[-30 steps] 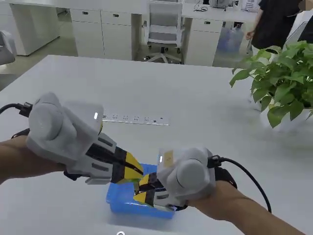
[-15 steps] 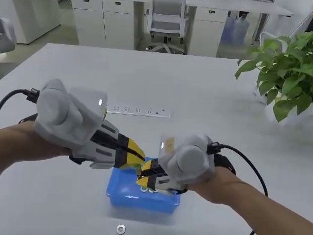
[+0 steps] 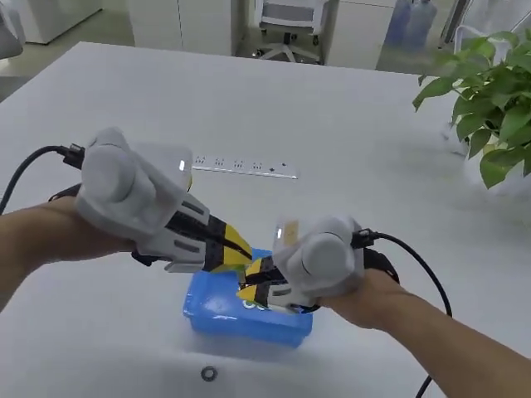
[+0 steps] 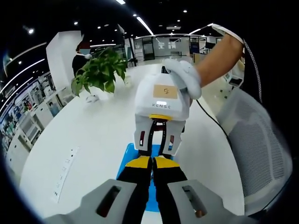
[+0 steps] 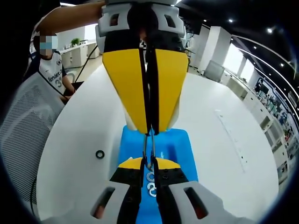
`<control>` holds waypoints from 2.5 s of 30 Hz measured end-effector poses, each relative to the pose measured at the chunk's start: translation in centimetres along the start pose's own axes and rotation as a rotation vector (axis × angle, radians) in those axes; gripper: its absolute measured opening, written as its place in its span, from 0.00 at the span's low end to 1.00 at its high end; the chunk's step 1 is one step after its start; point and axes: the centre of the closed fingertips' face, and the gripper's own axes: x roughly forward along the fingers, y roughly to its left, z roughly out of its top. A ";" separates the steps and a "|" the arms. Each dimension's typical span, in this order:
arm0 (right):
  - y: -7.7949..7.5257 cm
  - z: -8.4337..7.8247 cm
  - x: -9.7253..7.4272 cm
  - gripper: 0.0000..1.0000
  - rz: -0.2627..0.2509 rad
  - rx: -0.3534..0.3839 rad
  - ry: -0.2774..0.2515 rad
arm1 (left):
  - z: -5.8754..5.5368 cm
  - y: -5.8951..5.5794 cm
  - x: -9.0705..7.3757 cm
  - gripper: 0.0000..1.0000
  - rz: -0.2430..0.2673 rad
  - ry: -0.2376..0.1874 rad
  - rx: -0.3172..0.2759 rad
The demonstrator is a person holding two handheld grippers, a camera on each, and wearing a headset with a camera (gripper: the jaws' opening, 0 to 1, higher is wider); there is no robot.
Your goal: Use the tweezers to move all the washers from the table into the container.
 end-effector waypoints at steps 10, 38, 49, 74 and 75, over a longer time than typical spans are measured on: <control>0.1 -1.2 1.6 0.10 0.033 0.017 0.014 | -1.7 0.4 1.0 0.05 -0.006 0.006 -0.040; 0.6 -2.8 2.8 0.11 0.072 0.021 0.051 | -3.2 0.2 2.3 0.06 -0.025 0.019 -0.068; 0.4 -1.8 2.2 0.11 0.059 0.003 0.041 | -2.2 0.3 1.5 0.05 -0.013 0.003 -0.052; 0.6 1.2 -1.0 0.12 -0.001 -0.036 0.002 | 1.2 -0.6 -1.0 0.05 0.013 -0.002 -0.014; 0.7 1.4 -1.1 0.12 -0.005 -0.041 0.000 | 1.3 -0.6 -1.1 0.05 0.014 -0.001 -0.012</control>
